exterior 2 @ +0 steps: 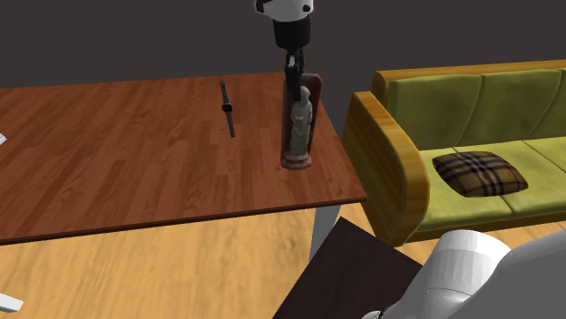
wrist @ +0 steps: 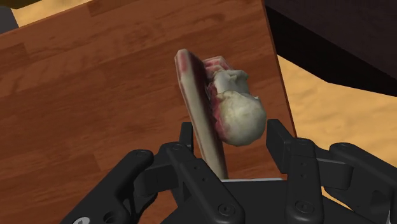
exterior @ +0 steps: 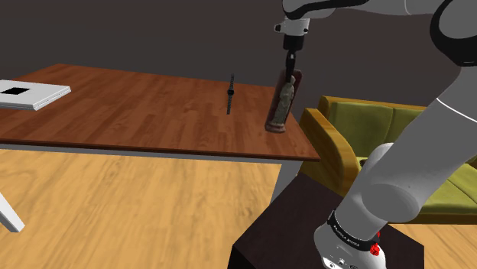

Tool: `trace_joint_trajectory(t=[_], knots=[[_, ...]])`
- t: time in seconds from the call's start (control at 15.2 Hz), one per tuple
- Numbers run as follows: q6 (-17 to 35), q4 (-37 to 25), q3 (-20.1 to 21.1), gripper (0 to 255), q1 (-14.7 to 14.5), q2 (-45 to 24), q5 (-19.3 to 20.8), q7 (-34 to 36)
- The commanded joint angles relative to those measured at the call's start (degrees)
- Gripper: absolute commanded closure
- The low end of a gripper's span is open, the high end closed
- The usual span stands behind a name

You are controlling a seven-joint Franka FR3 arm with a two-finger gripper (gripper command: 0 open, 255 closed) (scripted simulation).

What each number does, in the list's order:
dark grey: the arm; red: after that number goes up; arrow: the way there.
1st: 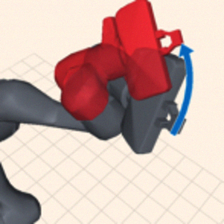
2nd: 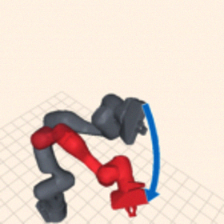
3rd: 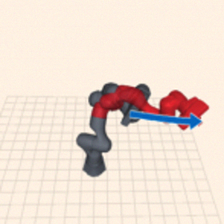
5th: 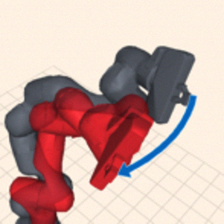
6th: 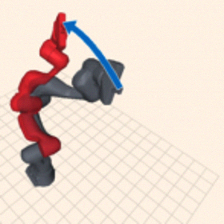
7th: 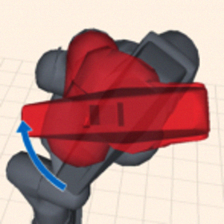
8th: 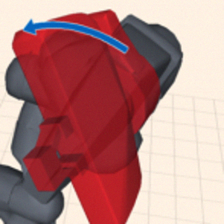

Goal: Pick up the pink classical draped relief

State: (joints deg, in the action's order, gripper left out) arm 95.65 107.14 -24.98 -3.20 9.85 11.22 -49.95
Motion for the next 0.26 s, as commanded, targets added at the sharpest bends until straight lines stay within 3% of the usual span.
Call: trace_joint_trajectory(t=[0.0,0.2], knots=[[-1.64,-2.04,0.04,255,-0.07,-0.37,-0.2,-0.27],[-2.53,-3.05,0.07,255,-0.09,-0.49,-0.26,-0.41]])
